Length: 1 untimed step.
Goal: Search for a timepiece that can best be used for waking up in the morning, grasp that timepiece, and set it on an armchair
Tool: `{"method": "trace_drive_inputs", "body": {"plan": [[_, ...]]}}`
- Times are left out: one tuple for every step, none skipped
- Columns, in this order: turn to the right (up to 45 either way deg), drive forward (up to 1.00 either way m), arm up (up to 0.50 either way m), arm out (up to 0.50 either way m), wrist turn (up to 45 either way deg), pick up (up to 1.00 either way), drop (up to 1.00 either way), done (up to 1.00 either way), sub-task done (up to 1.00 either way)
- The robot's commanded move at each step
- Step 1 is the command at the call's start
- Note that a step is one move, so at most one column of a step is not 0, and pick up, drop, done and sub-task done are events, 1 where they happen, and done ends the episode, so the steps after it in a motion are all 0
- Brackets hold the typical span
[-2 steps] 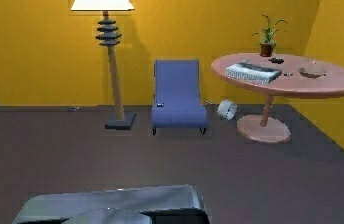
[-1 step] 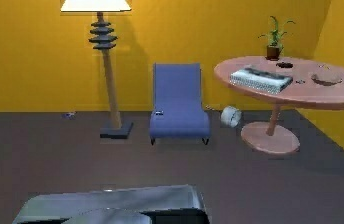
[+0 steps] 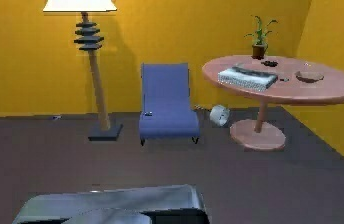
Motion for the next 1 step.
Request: {"method": "trace_drive_inputs", "body": {"plan": [[0.0, 1.00, 0.00, 0.00, 0.0, 0.00, 0.00, 0.00, 0.00]]}}
